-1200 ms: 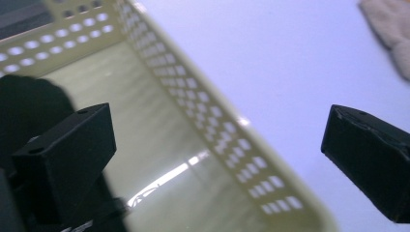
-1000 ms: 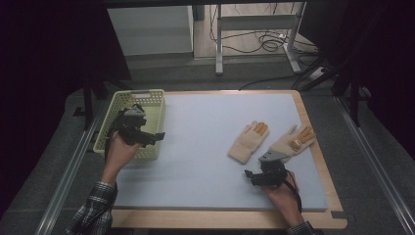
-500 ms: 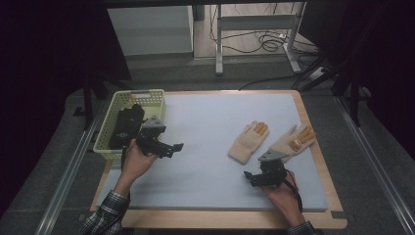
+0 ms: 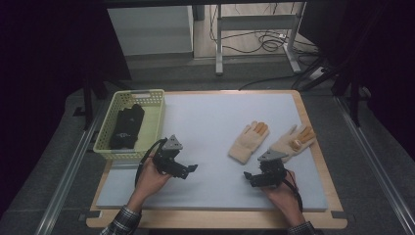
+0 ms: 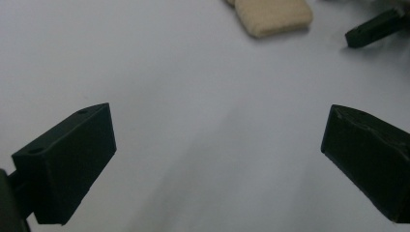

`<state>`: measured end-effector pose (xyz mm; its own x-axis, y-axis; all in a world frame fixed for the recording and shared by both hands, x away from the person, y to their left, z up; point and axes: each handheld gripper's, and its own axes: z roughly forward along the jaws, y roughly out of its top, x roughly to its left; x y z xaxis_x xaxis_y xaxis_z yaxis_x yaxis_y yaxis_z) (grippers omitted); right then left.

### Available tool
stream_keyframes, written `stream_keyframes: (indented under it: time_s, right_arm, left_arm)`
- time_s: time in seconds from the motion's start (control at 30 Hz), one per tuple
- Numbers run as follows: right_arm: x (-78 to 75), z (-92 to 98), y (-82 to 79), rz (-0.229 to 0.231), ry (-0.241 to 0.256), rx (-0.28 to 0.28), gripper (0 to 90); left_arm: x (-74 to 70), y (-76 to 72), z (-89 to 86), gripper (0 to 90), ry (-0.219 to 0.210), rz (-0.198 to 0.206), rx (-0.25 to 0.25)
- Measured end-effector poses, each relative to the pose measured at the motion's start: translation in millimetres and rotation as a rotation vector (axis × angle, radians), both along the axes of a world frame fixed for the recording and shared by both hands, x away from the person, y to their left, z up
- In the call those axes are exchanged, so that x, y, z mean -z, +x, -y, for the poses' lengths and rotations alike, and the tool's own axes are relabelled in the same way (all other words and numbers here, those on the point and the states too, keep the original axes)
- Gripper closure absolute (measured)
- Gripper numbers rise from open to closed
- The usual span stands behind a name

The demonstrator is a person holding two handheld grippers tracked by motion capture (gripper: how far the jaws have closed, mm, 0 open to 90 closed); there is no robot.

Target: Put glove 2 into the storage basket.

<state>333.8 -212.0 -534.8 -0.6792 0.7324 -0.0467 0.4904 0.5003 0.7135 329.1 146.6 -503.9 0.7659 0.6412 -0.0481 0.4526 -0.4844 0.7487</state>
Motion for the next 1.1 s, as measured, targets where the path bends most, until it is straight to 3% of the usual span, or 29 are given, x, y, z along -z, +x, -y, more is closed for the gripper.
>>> stream_keyframes:
  time_s: [0.33,0.4,0.47,0.8,1.1]
  right_arm:
    - [0.1,-0.3,0.0,0.000,-0.002,0.001,10.1]
    - [0.1,-0.3,-0.1,0.000,-0.002,0.002,10.1]
    - [0.1,-0.3,-0.2,0.001,-0.002,0.002,10.1]
    - [-0.3,0.3,0.0,-0.001,0.002,0.000,10.9]
    - [-4.7,3.4,1.8,-0.002,0.045,0.005,22.0]
  left_arm:
    - [37.2,-8.6,-1.5,0.0,0.069,-0.040,-0.056]
    - [42.8,-9.0,0.4,0.0,0.098,-0.062,-0.060]
    - [45.3,-9.7,-1.1,0.0,0.067,-0.060,-0.080]
    - [46.2,-10.7,-1.0,0.0,0.066,-0.051,-0.083]
    - [46.3,-10.8,-1.2,0.0,0.066,-0.049,-0.083]
